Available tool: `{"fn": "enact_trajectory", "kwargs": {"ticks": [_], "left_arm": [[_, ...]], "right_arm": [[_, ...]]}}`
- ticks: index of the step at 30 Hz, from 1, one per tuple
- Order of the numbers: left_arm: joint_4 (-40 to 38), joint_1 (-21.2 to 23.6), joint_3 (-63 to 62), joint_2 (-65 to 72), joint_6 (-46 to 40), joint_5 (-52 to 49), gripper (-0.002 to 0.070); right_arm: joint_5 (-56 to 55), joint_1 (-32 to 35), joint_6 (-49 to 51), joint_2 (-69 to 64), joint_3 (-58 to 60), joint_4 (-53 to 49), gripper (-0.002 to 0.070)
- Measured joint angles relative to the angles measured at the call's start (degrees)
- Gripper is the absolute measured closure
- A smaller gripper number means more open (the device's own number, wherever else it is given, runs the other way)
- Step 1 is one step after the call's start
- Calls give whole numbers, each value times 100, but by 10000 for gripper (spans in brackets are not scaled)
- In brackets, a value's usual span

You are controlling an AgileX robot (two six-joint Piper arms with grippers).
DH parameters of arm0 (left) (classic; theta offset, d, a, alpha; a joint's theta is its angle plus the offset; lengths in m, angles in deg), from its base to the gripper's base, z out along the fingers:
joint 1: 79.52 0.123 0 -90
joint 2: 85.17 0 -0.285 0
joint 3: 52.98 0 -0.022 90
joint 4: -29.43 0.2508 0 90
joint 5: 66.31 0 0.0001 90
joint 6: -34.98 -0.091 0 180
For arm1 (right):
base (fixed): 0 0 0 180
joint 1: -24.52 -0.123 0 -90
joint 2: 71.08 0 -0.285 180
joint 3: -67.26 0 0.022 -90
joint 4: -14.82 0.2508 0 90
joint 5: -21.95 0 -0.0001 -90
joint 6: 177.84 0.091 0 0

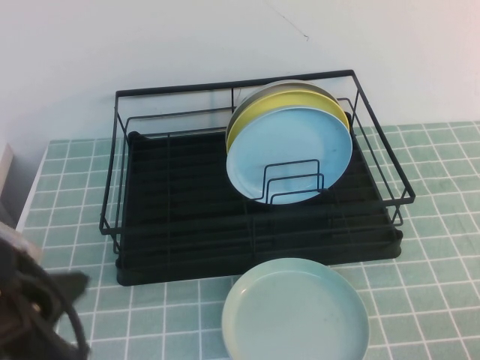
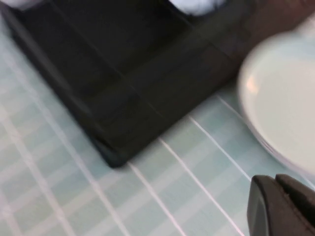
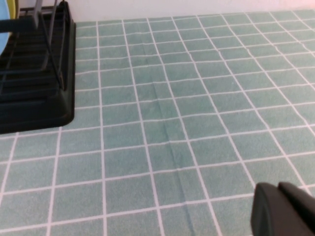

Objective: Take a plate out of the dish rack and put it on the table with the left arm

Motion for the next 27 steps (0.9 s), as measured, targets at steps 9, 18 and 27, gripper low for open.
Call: {"fn": "enact_trajectory", "kwargs": {"ticks": [9,18,27], "left_arm": [[-437,1815,561,-700,-37,1390,678],[-60,2314,2157,-2381,-72,2343,678],[109,2312,3325,-3364,-118,3005,678]], "right_arm": [[0,0,0,0,0,0,678],[0,0,0,0,0,0,678],[0,0,0,0,0,0,678]]}}
